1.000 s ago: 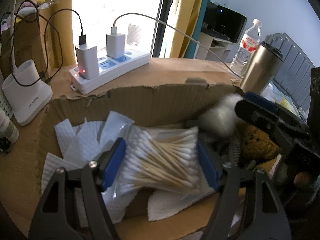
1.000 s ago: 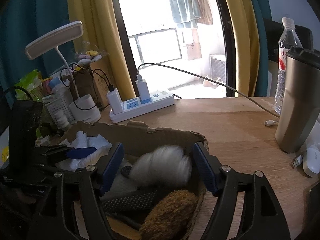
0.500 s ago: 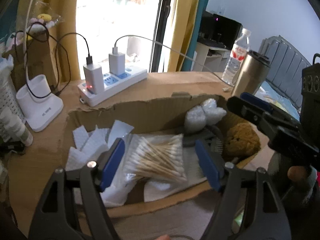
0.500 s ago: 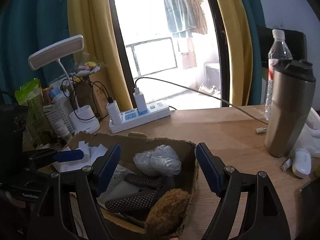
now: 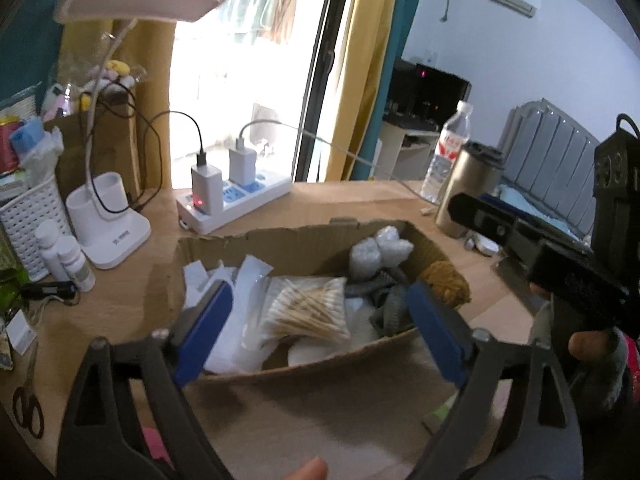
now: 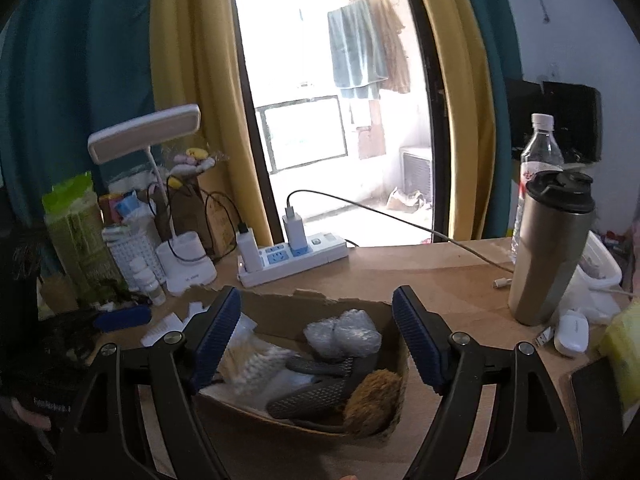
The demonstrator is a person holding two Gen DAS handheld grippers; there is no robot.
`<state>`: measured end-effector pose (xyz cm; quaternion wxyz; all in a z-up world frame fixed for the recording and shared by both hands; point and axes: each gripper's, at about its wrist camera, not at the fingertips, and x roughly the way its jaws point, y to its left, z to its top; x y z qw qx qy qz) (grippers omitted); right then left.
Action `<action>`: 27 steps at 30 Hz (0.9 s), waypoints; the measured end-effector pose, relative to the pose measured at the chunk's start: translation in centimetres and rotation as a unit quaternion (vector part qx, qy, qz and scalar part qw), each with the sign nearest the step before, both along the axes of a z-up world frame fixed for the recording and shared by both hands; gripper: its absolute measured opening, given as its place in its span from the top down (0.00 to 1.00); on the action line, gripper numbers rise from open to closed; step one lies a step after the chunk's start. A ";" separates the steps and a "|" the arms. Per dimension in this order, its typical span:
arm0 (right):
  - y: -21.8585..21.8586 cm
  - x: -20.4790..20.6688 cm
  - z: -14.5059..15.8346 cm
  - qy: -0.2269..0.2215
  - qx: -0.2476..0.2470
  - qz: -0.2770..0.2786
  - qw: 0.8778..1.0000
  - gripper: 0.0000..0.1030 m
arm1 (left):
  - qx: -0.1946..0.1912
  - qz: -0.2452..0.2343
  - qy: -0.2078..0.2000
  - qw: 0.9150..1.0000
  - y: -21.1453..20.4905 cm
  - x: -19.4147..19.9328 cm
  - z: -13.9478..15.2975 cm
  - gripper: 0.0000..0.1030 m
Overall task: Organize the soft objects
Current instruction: 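Move both tools back toward the tissue pack and pink plush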
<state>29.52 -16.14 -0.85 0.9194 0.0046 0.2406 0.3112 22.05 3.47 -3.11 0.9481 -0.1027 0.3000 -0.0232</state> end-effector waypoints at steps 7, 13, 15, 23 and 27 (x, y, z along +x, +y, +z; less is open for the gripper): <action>0.8 -2.3 1.7 -0.010 -0.018 -0.010 1.000 0.21 | -0.011 0.013 -0.028 0.999 1.2 -3.0 1.2 0.07; 1.1 -4.5 1.3 -0.005 -0.033 -0.003 0.999 0.12 | -0.013 0.020 -0.039 0.999 1.6 -4.8 1.6 0.04; 1.3 -5.0 1.2 -0.001 -0.042 -0.003 0.999 0.12 | -0.013 0.020 -0.039 0.999 1.6 -5.3 1.6 0.04; 1.5 -7.6 1.4 -0.001 -0.066 -0.013 0.998 0.11 | -0.006 0.022 -0.036 0.999 1.6 -7.9 1.4 0.04; 1.7 -8.8 1.5 -0.002 -0.074 -0.015 0.997 0.11 | -0.012 0.029 -0.038 0.999 2.0 -9.4 1.2 0.04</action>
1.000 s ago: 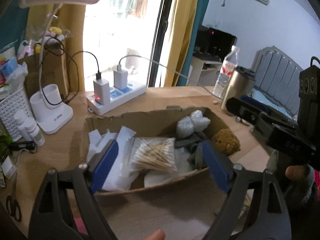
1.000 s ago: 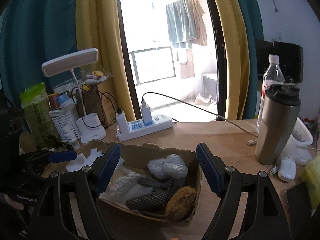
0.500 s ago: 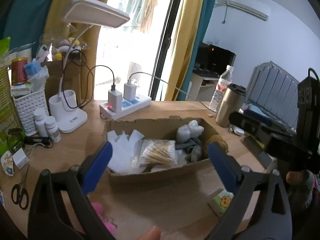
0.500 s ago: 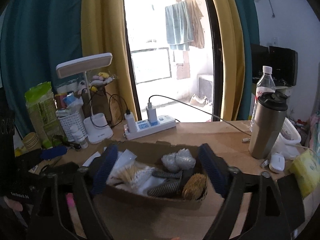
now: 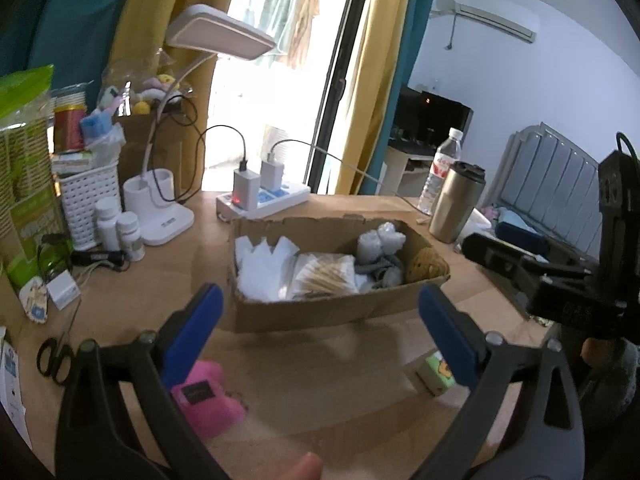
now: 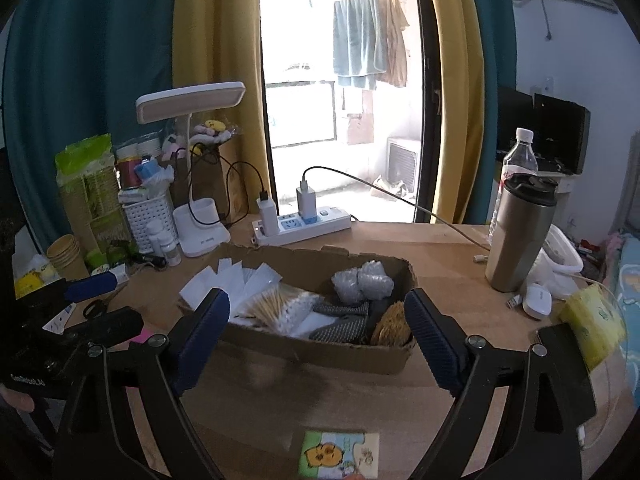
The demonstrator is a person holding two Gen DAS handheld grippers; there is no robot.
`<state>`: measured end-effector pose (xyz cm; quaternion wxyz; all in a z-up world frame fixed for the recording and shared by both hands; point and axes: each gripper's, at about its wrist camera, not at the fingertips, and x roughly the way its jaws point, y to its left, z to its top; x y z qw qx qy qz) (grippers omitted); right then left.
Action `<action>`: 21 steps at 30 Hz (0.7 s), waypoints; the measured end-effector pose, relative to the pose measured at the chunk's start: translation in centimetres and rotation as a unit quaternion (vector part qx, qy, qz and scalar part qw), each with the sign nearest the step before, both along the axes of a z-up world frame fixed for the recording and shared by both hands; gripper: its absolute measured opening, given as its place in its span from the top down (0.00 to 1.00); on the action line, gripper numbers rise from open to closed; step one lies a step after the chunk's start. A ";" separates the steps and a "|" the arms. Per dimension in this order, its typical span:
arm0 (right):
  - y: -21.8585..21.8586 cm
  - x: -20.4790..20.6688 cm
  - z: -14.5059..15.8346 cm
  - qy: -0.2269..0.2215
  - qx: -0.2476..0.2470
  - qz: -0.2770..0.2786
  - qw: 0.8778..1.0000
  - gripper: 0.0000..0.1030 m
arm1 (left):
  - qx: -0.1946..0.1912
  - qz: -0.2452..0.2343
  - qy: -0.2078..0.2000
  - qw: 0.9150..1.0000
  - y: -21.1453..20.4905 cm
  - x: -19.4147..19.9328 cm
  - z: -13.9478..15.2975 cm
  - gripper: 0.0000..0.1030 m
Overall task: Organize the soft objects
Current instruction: 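Move both tools back toward the tissue pack and pink plush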
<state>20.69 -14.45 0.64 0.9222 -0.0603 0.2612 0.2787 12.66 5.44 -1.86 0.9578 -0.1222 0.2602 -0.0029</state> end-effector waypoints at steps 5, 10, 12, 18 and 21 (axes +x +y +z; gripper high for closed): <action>0.2 -1.7 0.4 -0.011 -0.013 0.002 1.000 0.11 | -0.008 0.003 -0.004 1.000 0.2 -1.8 -0.1 0.04; 0.1 -3.1 0.6 -0.016 -0.017 -0.002 1.000 0.11 | -0.009 0.002 -0.007 1.000 0.2 -3.4 -0.2 0.03; 0.0 -3.5 0.5 -0.016 -0.017 -0.003 1.000 0.11 | -0.009 0.002 -0.006 1.000 0.3 -3.7 -0.3 0.03; -0.5 -4.5 -0.5 -0.008 -0.021 -0.009 1.000 0.11 | -0.004 0.003 0.009 1.000 0.5 -4.3 -1.5 0.03; -0.9 -4.8 -1.1 0.001 -0.023 -0.014 1.000 0.11 | -0.003 0.006 0.020 1.000 0.8 -4.6 -2.1 0.03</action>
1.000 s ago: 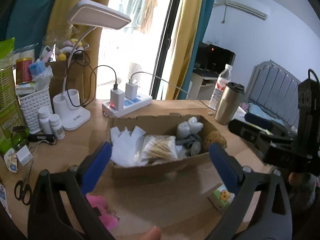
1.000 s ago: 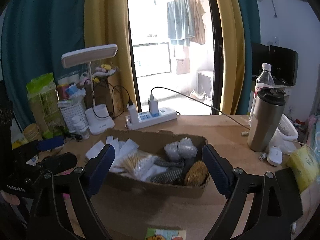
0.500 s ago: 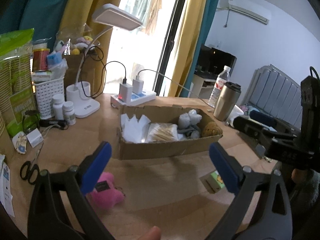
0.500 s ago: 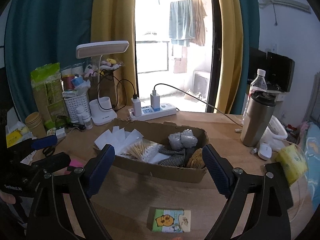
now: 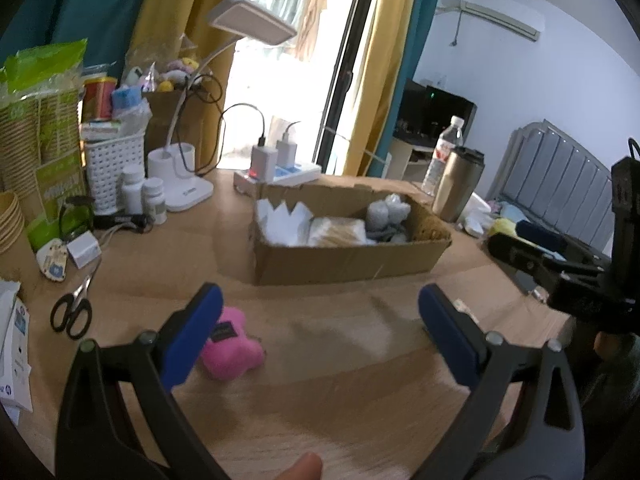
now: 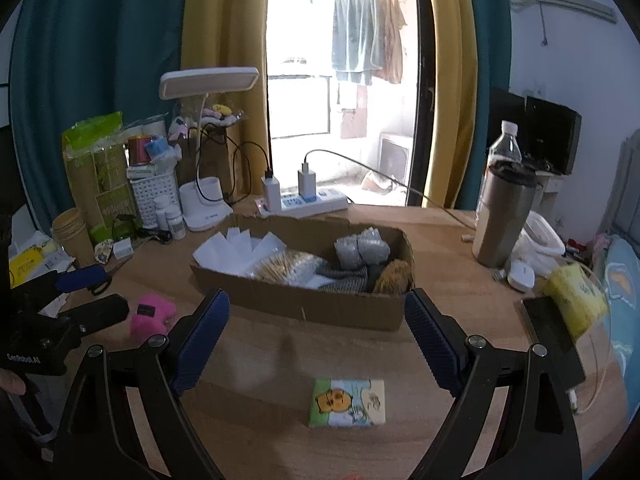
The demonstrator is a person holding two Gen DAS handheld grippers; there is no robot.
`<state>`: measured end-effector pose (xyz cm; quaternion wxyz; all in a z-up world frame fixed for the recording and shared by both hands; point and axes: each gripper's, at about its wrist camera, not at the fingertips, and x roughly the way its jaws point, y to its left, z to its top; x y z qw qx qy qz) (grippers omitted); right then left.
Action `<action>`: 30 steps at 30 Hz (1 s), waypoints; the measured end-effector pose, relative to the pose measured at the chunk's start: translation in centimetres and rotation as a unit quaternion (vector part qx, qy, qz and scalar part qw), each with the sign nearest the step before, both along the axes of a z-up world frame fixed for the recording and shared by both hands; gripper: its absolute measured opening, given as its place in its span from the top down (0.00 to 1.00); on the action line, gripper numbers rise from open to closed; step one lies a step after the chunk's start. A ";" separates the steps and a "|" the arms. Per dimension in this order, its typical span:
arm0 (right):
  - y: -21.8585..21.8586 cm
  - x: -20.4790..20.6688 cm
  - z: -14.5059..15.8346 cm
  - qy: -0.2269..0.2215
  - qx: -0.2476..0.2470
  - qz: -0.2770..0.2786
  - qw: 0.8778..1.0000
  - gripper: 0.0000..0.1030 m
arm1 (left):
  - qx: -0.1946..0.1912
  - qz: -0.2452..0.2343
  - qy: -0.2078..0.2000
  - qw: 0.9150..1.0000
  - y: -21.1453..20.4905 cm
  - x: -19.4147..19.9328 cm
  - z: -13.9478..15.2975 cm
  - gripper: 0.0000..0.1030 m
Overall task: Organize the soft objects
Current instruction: 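Move both tools back toward the tissue pack and pink plush, then grasp the cartoon tissue pack with the right tool while the left tool grasps the pink plush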
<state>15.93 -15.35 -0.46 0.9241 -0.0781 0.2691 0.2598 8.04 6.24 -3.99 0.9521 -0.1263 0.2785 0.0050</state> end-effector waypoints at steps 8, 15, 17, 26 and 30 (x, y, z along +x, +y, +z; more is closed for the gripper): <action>-1.0 -0.2 -1.2 0.009 0.001 0.000 1.000 0.11 | 0.003 0.006 0.053 0.999 0.5 -0.7 -3.2 0.03; -2.1 0.7 -3.7 0.046 0.003 -0.006 0.999 0.11 | 0.003 0.020 0.091 0.996 0.8 -1.4 -5.6 0.03; -2.2 1.0 -4.6 0.058 0.002 -0.006 0.998 0.11 | 0.009 0.027 0.098 0.995 0.9 -1.3 -5.9 0.03; -1.5 2.0 -8.6 0.110 -0.043 -0.005 0.993 0.11 | 0.019 0.033 0.123 0.992 0.8 -0.3 -6.9 0.03; -1.0 2.7 -9.7 0.127 -0.051 -0.001 0.991 0.12 | 0.021 0.036 0.130 0.991 0.9 0.3 -7.2 0.03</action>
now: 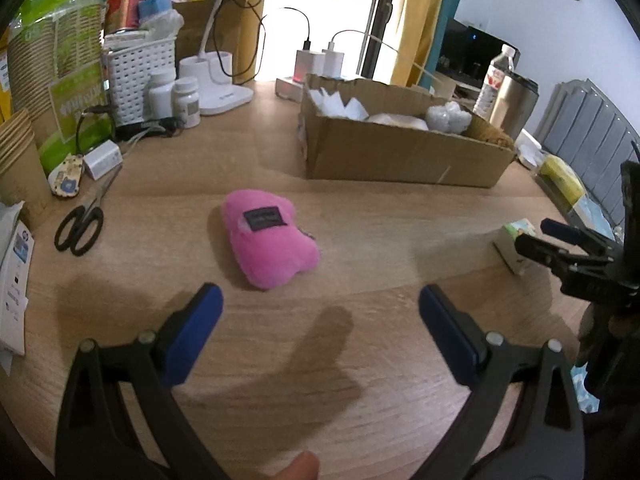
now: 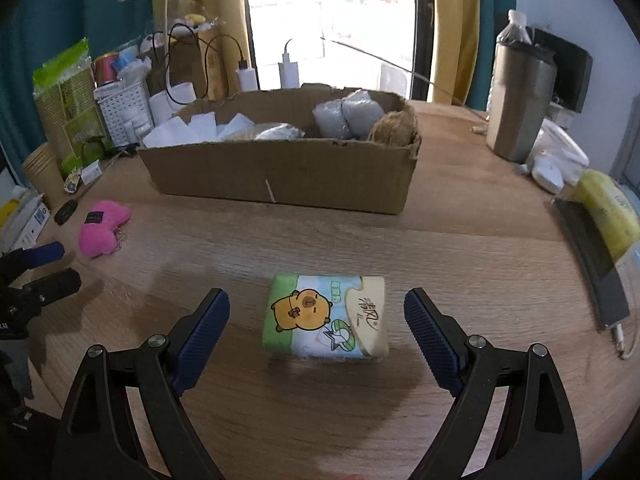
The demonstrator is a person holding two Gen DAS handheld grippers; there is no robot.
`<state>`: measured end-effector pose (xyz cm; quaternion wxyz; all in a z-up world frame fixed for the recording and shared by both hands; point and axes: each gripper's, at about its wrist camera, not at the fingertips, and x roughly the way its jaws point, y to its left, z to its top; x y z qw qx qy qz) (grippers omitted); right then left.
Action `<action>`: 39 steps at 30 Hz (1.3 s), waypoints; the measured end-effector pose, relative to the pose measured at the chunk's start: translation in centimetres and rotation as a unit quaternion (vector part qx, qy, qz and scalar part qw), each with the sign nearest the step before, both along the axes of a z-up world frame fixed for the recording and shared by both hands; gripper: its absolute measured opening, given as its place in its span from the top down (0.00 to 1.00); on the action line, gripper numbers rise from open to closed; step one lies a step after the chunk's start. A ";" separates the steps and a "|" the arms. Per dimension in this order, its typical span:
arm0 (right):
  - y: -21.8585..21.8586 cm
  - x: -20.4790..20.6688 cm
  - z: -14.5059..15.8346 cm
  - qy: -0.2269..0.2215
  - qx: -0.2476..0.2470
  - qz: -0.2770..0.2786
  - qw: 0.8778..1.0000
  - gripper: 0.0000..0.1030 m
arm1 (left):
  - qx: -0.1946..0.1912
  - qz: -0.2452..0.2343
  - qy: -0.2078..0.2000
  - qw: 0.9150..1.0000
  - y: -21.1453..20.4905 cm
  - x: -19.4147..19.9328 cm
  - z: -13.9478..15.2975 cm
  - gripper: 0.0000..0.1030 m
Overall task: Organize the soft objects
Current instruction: 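Grasp the cartoon tissue pack with the right tool while the left tool grasps the pink plush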
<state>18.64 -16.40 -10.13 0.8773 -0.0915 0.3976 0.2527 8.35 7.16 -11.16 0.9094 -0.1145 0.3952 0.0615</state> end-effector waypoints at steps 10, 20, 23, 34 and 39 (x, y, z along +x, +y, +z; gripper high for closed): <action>2.1 0.7 -0.5 0.008 -0.015 0.028 0.999 0.33 | 0.013 0.041 0.016 0.999 2.7 1.5 -0.4 0.03; 4.6 1.6 -0.6 0.009 -0.019 0.051 0.999 0.33 | 0.041 0.039 0.024 0.998 4.4 4.5 -0.3 0.04; 4.7 2.0 -0.4 0.008 -0.015 0.051 0.999 0.33 | 0.039 0.032 0.037 0.998 4.7 5.5 -0.9 0.04; 4.4 2.6 0.3 -0.007 0.003 0.051 0.999 0.33 | 0.041 0.006 0.053 0.998 3.6 6.8 -1.6 0.44; 4.1 2.8 0.5 -0.011 0.013 0.050 0.999 0.33 | 0.038 -0.019 0.049 0.998 2.4 6.8 -1.3 0.58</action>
